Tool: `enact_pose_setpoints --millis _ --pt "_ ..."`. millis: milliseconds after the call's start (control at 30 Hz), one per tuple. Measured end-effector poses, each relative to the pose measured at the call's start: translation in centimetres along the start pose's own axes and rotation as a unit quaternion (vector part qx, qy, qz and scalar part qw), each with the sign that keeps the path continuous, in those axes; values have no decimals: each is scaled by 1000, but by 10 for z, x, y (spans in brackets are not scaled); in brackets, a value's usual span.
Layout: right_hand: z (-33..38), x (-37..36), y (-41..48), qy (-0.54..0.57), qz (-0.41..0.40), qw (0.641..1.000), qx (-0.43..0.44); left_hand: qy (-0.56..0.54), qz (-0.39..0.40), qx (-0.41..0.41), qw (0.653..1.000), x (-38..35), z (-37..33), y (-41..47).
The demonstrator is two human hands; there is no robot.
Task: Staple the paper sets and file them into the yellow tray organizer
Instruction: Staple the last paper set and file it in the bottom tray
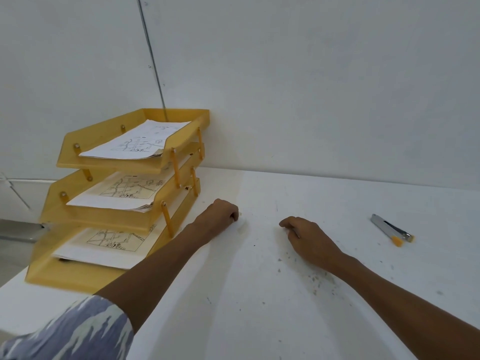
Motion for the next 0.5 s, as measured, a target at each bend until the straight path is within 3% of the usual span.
enact_pose_setpoints --millis 300,400,500 --pt "47 -41 4 -47 91 990 94 -41 2 34 999 -4 2 3" --pt "59 -49 7 -86 94 986 107 -121 -14 82 989 0 20 0" --pt "63 -47 9 -71 70 990 99 -241 -16 152 958 2 42 -8"
Point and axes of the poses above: each hand's wrist, its own y-axis towards the middle knuckle, its own x-axis out of the back of the hand, z = x × y, the point moved 10 cm from there along y, towards the middle knuckle, and after that the axes turned 6 degrees about y, right-handed, at the moved point
